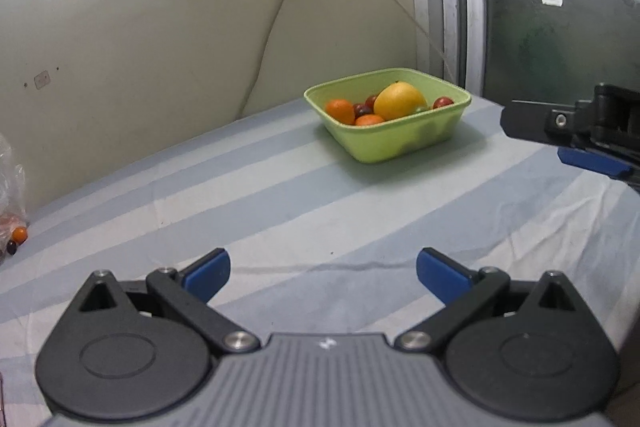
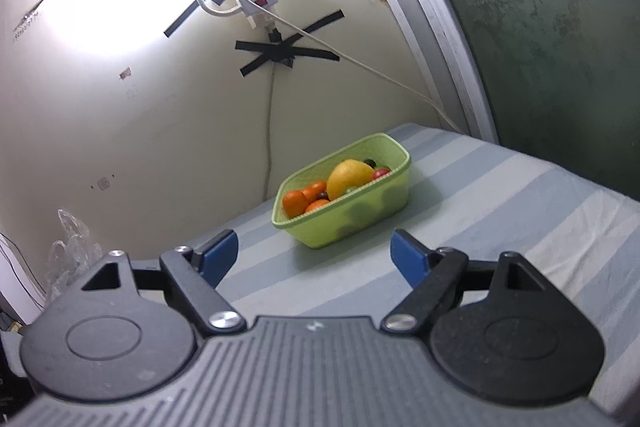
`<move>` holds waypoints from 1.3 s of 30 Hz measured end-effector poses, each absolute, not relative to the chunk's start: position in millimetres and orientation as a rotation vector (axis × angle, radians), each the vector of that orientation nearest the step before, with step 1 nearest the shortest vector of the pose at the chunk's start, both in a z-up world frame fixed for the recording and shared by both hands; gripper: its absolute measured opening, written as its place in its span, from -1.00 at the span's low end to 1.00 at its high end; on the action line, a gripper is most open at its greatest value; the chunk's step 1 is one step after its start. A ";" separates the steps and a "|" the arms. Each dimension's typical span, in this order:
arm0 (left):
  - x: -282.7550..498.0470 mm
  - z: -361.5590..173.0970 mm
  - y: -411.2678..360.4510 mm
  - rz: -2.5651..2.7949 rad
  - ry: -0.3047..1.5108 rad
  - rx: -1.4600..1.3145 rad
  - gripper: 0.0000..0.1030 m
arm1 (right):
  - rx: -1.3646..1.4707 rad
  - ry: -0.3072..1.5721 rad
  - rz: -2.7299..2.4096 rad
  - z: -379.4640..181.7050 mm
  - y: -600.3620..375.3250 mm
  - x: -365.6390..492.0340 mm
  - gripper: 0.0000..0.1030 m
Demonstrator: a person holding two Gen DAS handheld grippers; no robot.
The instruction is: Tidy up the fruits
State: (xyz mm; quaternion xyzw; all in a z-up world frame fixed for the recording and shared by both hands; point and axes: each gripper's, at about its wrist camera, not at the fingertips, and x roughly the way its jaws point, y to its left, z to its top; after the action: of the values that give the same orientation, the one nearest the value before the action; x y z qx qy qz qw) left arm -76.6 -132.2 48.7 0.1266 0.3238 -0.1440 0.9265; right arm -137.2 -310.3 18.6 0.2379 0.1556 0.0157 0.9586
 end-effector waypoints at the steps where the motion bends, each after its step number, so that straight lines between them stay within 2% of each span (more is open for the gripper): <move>1: -76.1 47.0 -133.6 -0.282 0.676 0.271 1.00 | 0.493 0.319 0.033 17.9 -311.4 -136.7 0.66; 39: -59.0 22.5 -112.9 -0.112 0.776 0.268 1.00 | 0.511 0.440 0.104 -12.3 -284.0 -119.3 0.68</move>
State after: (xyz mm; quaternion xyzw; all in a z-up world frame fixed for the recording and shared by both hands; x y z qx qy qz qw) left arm -59.0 -112.9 22.5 0.1302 0.3771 -0.0544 0.9154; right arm -119.3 -284.0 -12.3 0.2505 0.2158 0.0512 0.9424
